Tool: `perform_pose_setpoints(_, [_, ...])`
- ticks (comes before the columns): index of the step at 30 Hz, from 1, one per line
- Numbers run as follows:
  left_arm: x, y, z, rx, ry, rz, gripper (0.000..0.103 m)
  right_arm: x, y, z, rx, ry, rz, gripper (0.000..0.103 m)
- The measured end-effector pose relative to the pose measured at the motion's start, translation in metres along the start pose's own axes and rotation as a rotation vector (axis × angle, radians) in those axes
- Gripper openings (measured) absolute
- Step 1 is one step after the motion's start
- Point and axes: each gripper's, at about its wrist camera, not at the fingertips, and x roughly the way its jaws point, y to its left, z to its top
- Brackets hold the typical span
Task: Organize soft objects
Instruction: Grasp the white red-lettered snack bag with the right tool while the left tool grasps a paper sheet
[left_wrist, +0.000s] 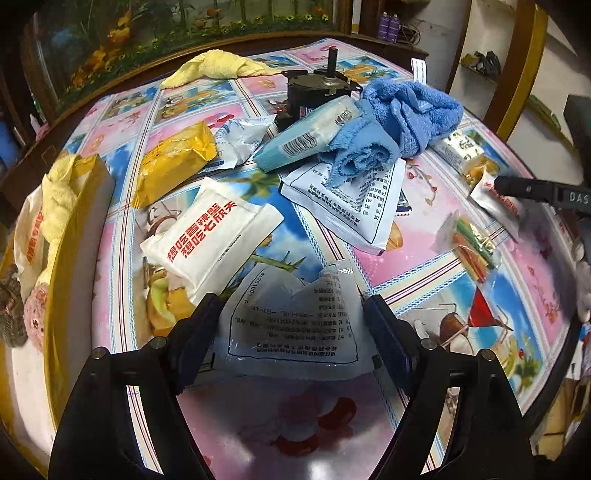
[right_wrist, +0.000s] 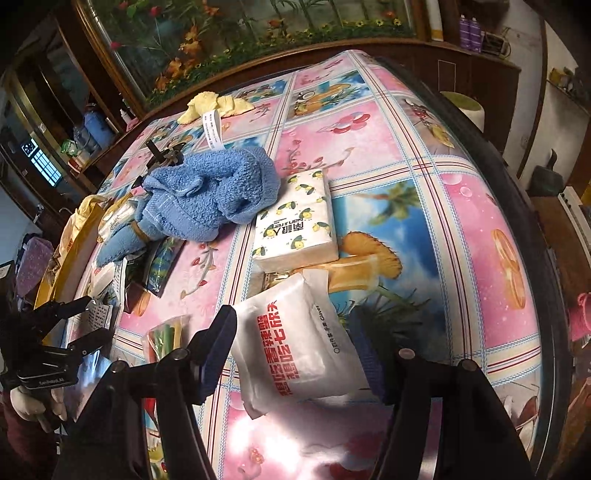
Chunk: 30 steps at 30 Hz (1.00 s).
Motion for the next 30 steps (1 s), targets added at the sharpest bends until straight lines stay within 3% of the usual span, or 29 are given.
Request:
perform_pose_setpoints(3, [0.000, -0.004, -0.001, 0.000, -0.010, -0.028, 0.076, -0.003, -0.001, 0.001, -0.016, -0.021, -0.056, 0.065])
perform_pose_setpoints(5, [-0.006, -0.009, -0.004, 0.027, -0.031, -0.064, 0.036, -0.002, 0.001, 0.000, -0.032, -0.016, -0.074, 0.067])
perform_pose_setpoints(7, [-0.008, -0.010, -0.004, 0.028, -0.028, -0.085, 0.029, 0.001, 0.004, -0.002, -0.052, -0.008, -0.076, 0.068])
perform_pose_setpoints(11, [-0.009, -0.008, -0.003, 0.002, -0.026, -0.107, 0.029, 0.009, 0.020, -0.002, -0.129, 0.016, -0.105, 0.070])
perform_pose_setpoints(15, [-0.019, 0.007, -0.006, -0.094, -0.029, -0.193, 0.029, 0.015, 0.036, -0.004, -0.186, 0.042, -0.119, 0.071])
perform_pose_setpoints(17, [-0.028, 0.013, -0.008, -0.113, -0.046, -0.211, 0.037, 0.019, 0.045, -0.008, -0.225, 0.044, -0.153, 0.071])
perform_pose_setpoints(18, [-0.033, 0.015, -0.010, -0.116, -0.056, -0.196, 0.043, 0.020, 0.049, -0.010, -0.244, 0.043, -0.174, 0.071])
perform_pose_setpoints(20, [-0.037, 0.018, -0.011, -0.108, -0.077, -0.138, 0.068, 0.020, 0.052, -0.013, -0.259, 0.042, -0.172, 0.071])
perform_pose_setpoints(24, [-0.029, 0.016, -0.005, -0.081, -0.069, -0.078, 0.069, 0.017, 0.051, -0.017, -0.248, 0.036, -0.168, 0.066])
perform_pose_setpoints(27, [-0.006, -0.002, -0.002, 0.007, -0.018, 0.013, 0.073, 0.012, 0.048, -0.018, -0.220, 0.031, -0.152, 0.050])
perform_pose_setpoints(30, [-0.004, -0.009, -0.004, 0.017, -0.021, -0.047, 0.072, 0.007, 0.042, -0.020, -0.174, 0.032, -0.122, 0.047])
